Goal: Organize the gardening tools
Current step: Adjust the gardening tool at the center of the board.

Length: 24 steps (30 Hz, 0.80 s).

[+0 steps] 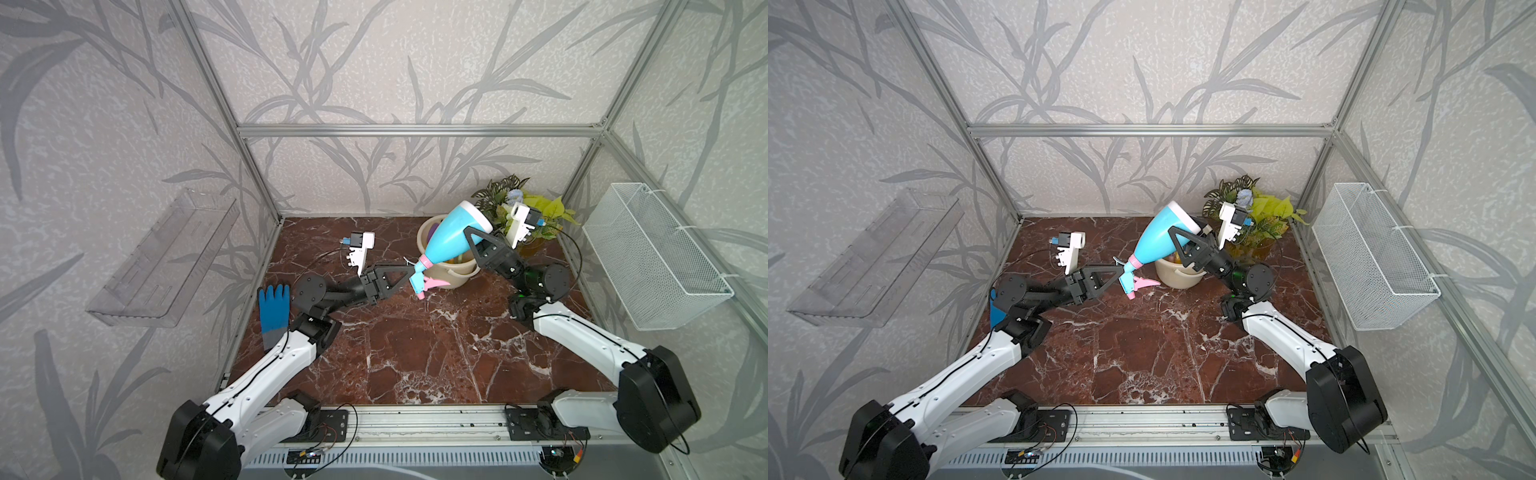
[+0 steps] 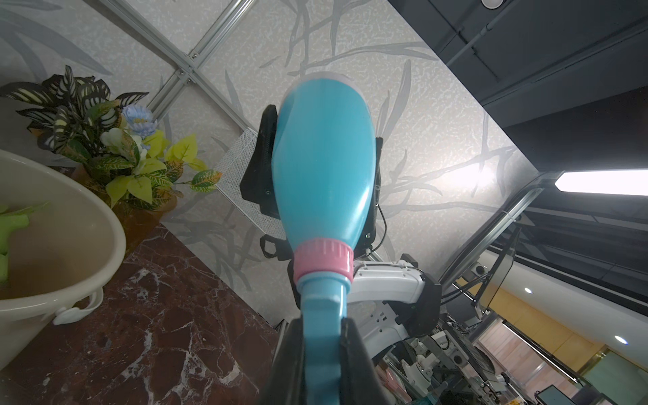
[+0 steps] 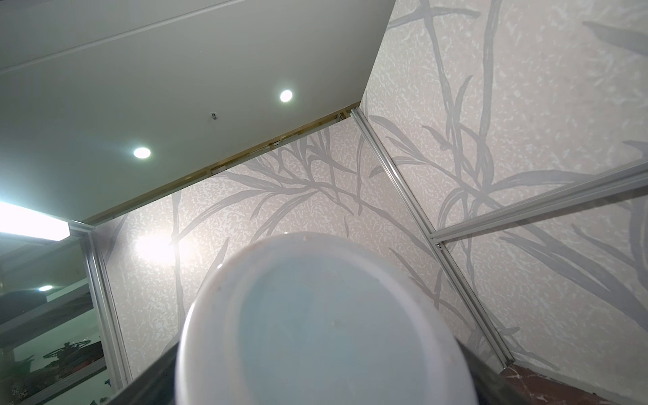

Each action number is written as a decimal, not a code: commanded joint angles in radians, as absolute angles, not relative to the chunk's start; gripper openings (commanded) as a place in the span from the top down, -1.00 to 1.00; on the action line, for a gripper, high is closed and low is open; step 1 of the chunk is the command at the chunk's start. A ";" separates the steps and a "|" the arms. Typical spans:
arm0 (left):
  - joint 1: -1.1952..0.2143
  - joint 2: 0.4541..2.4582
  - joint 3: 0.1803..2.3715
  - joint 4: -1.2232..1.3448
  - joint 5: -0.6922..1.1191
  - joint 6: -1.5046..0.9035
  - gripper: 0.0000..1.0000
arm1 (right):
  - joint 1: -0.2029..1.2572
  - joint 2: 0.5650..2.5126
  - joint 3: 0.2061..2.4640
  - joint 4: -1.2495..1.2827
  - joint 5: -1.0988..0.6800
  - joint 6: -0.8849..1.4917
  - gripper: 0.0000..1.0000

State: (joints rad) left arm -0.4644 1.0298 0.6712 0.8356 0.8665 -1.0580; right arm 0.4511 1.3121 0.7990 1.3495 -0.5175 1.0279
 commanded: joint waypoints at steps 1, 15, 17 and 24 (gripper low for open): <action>-0.458 1.016 0.694 0.783 0.854 -1.008 1.00 | 0.447 1.294 0.806 1.377 -0.495 1.026 -0.87; -0.460 1.063 0.714 0.775 0.890 -1.002 1.00 | 0.452 1.330 0.851 1.397 -0.557 1.068 -0.57; -0.460 1.063 0.716 0.778 0.888 -1.003 1.00 | 0.451 1.330 0.854 1.397 -0.556 1.068 -0.50; -0.460 1.052 0.705 0.764 0.865 -0.999 -0.28 | 0.453 1.326 0.853 1.398 -0.526 1.068 -0.51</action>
State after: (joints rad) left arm -0.4644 1.0519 0.6899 0.7685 0.8715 -1.0088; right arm 0.4477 1.3369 0.8185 1.3460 -0.5369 1.0763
